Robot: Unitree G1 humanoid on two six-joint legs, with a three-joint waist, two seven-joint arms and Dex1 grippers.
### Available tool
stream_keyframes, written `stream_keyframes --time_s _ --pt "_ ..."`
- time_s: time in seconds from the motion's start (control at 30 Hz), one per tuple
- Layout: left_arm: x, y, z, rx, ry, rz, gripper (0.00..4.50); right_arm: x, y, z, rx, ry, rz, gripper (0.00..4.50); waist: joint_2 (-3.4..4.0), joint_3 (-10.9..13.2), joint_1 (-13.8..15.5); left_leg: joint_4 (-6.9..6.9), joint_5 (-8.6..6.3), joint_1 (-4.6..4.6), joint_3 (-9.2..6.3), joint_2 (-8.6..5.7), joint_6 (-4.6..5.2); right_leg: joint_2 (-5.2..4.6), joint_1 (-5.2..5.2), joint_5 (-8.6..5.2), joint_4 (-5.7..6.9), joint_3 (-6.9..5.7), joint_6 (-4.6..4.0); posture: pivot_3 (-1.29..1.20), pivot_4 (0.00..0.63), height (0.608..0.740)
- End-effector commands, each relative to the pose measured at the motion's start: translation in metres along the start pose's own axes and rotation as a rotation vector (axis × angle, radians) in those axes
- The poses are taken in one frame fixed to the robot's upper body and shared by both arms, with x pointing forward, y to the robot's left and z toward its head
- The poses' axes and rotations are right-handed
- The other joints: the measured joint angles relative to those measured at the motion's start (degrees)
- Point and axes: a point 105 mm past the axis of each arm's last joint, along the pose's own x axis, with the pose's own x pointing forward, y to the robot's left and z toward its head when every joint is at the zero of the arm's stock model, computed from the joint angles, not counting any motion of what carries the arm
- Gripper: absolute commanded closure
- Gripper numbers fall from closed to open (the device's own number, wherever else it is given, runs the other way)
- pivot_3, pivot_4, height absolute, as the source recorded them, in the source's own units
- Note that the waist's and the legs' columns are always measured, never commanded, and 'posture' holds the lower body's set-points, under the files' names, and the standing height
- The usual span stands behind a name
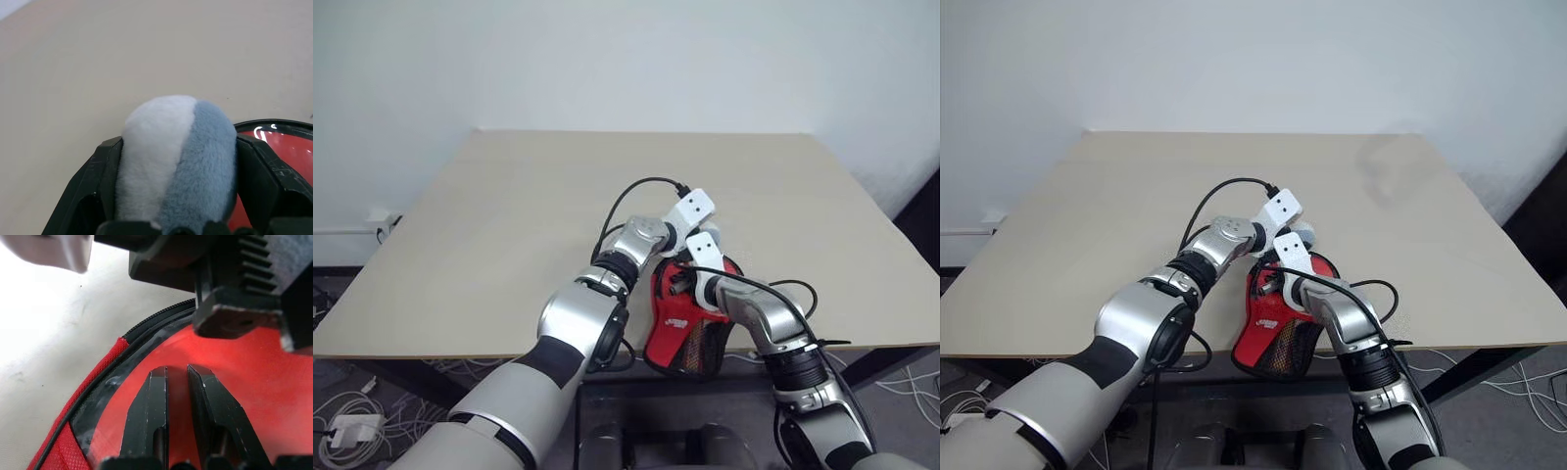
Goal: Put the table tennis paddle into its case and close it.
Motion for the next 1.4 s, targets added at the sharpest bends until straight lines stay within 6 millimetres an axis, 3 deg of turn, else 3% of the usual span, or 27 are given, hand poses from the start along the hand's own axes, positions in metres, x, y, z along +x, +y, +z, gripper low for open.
stream_keyframes --time_s 0.03,0.2,0.37,0.5,0.7,0.87,1.13,1.23,1.4 --pt "-0.003 0.004 0.017 0.033 -0.055 -0.001 1.16 -0.008 0.027 -0.01 0.0 0.015 0.176 3.82 0.0 0.0 0.0 0.0 -0.01 -0.02 -0.01 0.0 0.01 0.0 0.0 0.0 0.0 0.0 0.0 0.0 0.0 0.724" --pt "-0.006 0.007 0.013 0.026 -0.044 -0.004 1.16 -0.029 0.034 0.007 -0.067 -0.084 0.282 3.82 0.02 0.0 0.0 0.05 -0.03 -0.08 -0.01 0.02 0.04 0.0 -0.04 -0.04 0.0 0.01 0.06 0.0 0.0 0.724" --pt "-0.012 0.011 0.024 -0.05 -0.109 -0.048 1.16 -0.029 0.013 0.017 -0.077 -0.12 0.195 3.82 0.02 0.0 0.0 0.07 -0.04 -0.09 -0.01 0.03 0.06 -0.01 -0.07 -0.04 0.01 0.01 0.05 0.0 0.0 0.724" --pt "-0.028 0.023 0.037 -0.061 -0.176 -0.089 1.16 -0.024 -0.013 0.022 -0.04 -0.136 0.077 3.82 0.03 0.0 0.1 0.07 -0.04 -0.11 0.02 0.01 0.05 -0.01 -0.09 -0.02 0.01 0.01 0.03 0.0 0.0 0.724" --pt "-0.064 0.043 0.046 -0.091 -0.257 -0.197 1.16 -0.033 -0.012 0.031 -0.037 -0.192 0.127 3.82 0.04 0.1 0.0 0.08 -0.04 -0.16 0.07 -0.03 0.05 0.02 -0.13 0.0 0.01 0.03 0.0 0.0 0.0 0.724" --pt "-0.086 0.05 0.038 -0.135 -0.27 -0.277 1.16 -0.056 -0.002 0.046 -0.059 -0.298 0.256 3.82 0.05 0.1 0.0 0.09 -0.04 -0.16 0.06 -0.02 0.05 0.02 -0.12 -0.02 0.01 0.03 0.03 0.0 0.0 0.724" --pt "-0.089 0.038 0.022 -0.097 -0.224 -0.374 1.16 -0.086 0.011 0.061 -0.103 -0.414 0.383 3.82 0.05 0.1 0.1 0.18 -0.08 -0.16 0.04 -0.02 0.11 0.02 -0.07 -0.05 0.0 0.04 0.06 0.0 0.0 0.724" --pt "-0.094 0.039 0.009 -0.101 -0.197 -0.385 1.16 -0.089 0.005 0.064 -0.101 -0.437 0.351 3.82 0.05 0.1 0.1 0.19 -0.1 -0.15 0.05 -0.04 0.08 0.07 -0.07 -0.04 0.01 0.05 0.06 0.0 0.0 0.724" --pt "-0.111 0.024 -0.011 -0.037 -0.16 -0.549 1.16 -0.077 -0.032 0.068 -0.026 -0.437 0.16 3.82 0.05 0.1 0.1 0.19 -0.11 -0.15 0.11 -0.02 0.06 0.09 -0.09 -0.04 0.01 0.08 0.05 0.0 0.0 0.724"
